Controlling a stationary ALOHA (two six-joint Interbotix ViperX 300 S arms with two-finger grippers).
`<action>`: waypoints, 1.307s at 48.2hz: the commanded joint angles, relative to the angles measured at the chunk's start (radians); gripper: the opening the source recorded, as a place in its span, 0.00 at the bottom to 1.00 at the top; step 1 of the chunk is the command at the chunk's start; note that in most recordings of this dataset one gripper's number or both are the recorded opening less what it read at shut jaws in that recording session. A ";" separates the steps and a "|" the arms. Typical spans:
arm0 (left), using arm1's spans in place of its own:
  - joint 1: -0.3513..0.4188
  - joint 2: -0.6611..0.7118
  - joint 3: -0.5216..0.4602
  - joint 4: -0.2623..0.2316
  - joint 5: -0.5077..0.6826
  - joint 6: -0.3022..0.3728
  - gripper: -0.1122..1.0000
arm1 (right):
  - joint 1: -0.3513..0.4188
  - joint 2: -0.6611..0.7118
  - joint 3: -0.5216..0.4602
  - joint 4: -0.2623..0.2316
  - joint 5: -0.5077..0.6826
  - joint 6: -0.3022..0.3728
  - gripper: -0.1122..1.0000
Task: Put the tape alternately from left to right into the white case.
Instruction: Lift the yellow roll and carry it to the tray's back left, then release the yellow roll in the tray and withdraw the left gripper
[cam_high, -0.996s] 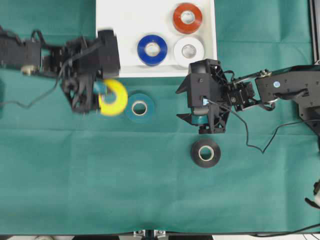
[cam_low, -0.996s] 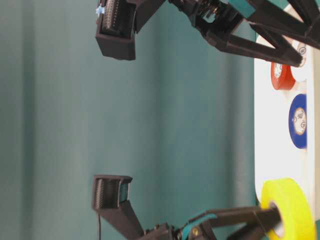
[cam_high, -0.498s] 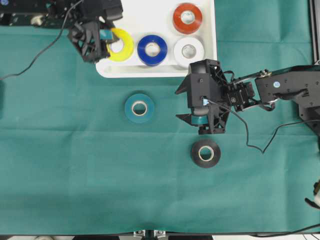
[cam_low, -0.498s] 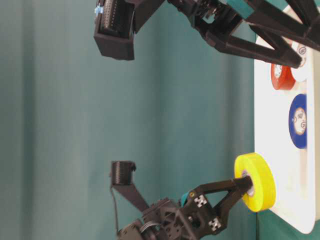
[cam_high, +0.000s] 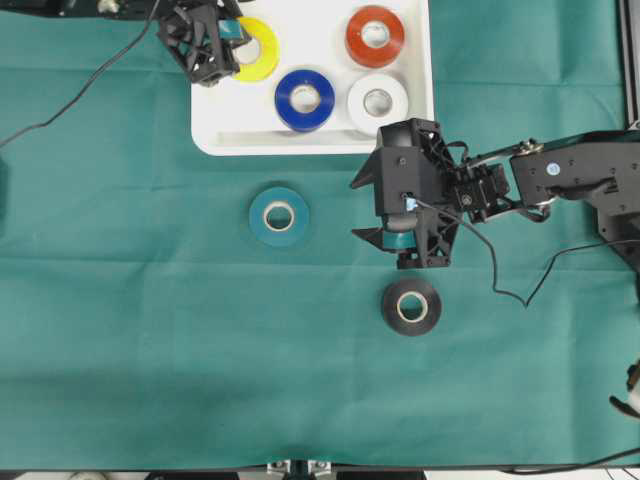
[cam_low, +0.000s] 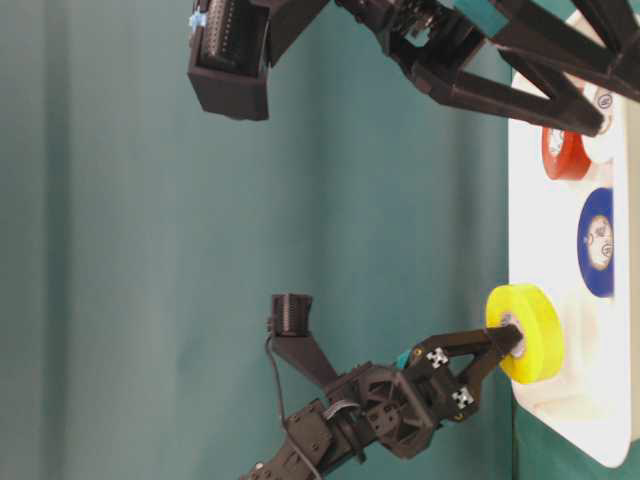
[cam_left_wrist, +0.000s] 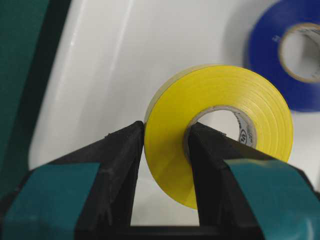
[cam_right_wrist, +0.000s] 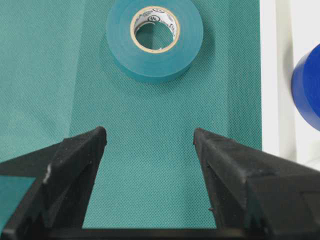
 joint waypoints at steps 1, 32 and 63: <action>0.026 0.003 -0.031 0.002 -0.012 -0.002 0.08 | 0.002 -0.008 -0.008 0.002 -0.008 0.002 0.80; 0.075 0.054 -0.061 0.002 -0.015 0.002 0.08 | 0.002 0.005 -0.011 0.000 -0.008 0.000 0.80; 0.074 -0.015 0.006 0.002 0.000 -0.003 0.94 | 0.002 0.005 -0.012 0.000 -0.008 0.000 0.80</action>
